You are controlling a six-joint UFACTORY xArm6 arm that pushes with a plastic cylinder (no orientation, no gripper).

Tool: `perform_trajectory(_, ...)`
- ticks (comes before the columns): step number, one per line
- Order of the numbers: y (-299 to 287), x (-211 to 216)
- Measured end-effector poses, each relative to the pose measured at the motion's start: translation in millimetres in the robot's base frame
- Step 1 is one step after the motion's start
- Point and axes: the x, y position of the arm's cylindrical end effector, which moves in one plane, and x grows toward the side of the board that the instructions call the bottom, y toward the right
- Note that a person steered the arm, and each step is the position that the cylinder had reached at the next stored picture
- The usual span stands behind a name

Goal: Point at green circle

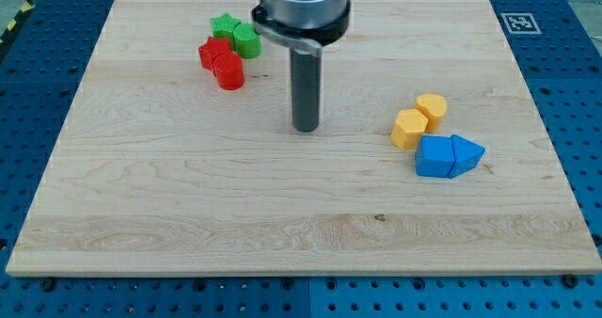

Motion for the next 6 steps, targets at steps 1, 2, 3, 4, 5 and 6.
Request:
perform_trajectory(1, 2.8, -12.4)
perform_trajectory(2, 2.8, -52.4)
perform_trajectory(3, 2.8, -72.8)
perform_trajectory(4, 1.4, -79.9)
perform_trajectory(5, -16.2, -94.5)
perform_trajectory(6, -34.8, -95.6)
